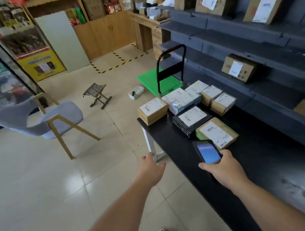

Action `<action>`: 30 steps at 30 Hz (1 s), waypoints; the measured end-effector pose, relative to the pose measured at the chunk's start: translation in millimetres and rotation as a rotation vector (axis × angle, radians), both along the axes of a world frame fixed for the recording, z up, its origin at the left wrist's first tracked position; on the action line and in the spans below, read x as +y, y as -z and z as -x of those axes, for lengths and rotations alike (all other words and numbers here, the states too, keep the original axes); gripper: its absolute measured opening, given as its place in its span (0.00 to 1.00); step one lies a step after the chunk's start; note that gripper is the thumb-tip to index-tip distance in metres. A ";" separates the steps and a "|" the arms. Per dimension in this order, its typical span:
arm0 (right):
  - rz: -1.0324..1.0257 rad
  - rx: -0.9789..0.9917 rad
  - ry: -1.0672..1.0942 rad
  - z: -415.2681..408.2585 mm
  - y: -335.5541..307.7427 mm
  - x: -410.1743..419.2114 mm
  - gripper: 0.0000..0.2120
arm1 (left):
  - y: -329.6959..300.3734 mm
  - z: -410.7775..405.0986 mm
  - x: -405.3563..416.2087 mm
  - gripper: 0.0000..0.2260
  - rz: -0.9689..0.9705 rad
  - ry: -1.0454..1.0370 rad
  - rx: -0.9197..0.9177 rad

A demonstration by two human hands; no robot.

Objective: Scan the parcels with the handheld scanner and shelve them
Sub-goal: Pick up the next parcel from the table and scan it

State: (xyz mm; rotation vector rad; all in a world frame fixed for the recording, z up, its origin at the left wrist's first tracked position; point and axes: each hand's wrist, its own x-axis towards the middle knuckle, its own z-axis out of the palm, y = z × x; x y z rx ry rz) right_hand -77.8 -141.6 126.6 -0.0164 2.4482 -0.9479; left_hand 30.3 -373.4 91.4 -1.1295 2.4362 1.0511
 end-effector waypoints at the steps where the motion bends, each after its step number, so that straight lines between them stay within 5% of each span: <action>1: -0.013 -0.015 0.033 4.5 3.4 1.6 0.42 | 3.4 14.4 -2.7 0.30 -0.008 0.022 -0.001; 15: -0.025 -0.118 0.289 106.6 46.2 59.5 0.35 | 38.9 212.0 50.5 0.33 -0.019 0.300 -0.082; 30: -0.034 -0.233 0.536 164.8 81.4 66.8 0.33 | 96.5 337.4 65.4 0.33 0.055 0.500 -0.195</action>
